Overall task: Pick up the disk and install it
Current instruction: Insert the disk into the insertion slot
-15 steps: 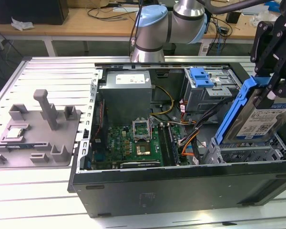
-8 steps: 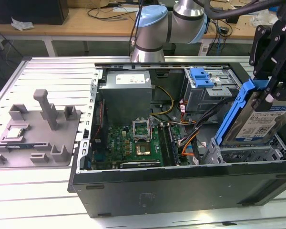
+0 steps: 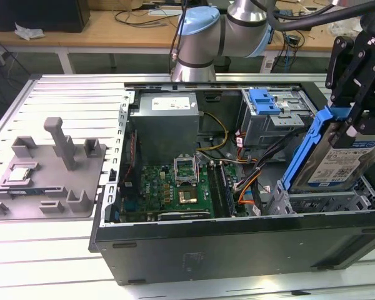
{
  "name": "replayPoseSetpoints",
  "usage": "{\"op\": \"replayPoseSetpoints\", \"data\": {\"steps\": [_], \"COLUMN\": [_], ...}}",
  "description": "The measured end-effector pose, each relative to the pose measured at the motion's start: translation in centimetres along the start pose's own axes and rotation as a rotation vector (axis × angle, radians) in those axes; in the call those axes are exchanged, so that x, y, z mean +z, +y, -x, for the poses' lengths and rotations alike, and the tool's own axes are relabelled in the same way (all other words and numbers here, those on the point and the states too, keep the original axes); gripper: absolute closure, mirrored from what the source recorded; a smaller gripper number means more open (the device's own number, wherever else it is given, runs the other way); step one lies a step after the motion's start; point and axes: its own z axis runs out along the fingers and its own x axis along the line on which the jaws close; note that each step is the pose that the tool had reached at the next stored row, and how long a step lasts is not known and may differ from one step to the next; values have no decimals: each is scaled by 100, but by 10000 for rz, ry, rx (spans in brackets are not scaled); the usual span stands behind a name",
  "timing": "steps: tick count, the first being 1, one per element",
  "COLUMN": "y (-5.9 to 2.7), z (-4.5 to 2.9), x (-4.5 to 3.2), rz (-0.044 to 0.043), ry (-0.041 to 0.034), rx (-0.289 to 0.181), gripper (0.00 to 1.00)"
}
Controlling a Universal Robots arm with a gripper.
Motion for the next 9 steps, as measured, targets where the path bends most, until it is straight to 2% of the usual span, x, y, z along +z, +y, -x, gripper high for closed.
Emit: {"op": "replayPoseSetpoints", "data": {"steps": [9], "y": [-1], "z": [-1], "x": [71], "rz": [0], "ry": [0], "rx": [1], "gripper": [63]}}
